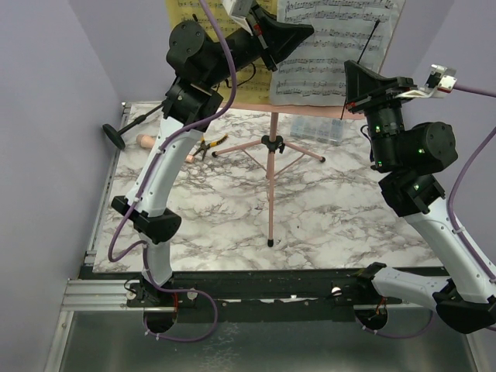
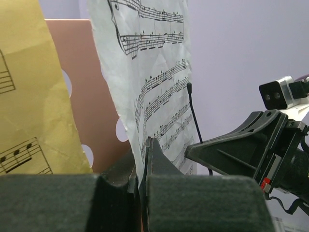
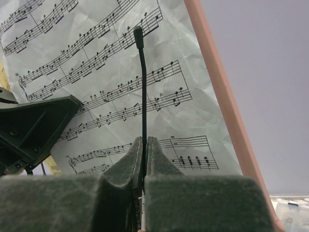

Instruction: Set up the instrument practice props

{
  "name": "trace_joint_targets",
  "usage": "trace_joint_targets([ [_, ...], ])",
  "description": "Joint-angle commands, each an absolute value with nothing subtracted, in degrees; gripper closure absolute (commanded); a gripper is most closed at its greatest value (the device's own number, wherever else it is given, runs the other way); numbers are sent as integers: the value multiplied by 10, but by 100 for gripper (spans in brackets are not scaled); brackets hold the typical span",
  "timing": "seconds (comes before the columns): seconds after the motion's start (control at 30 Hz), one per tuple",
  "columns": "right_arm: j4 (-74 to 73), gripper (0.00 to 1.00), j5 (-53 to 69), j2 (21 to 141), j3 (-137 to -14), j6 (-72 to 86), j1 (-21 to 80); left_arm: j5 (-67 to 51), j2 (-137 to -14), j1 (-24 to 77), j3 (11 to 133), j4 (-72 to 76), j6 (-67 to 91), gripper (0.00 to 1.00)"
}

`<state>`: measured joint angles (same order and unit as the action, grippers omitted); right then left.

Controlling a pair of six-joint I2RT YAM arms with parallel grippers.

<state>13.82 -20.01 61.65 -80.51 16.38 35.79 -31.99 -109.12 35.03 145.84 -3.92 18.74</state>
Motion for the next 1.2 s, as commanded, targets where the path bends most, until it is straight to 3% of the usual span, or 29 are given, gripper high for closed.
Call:
trace_joint_targets([
  [0.0,161,100,-185,610,-800,154,360,-350,-1103,345,1476,-35,184,100],
  [0.77,162,99,-177,615,-802,155,360,-352,-1118,345,1477,-19,200,100],
  [1.17,126,100,-90,651,-843,123,360,-355,-1119,344,1479,-16,202,100],
])
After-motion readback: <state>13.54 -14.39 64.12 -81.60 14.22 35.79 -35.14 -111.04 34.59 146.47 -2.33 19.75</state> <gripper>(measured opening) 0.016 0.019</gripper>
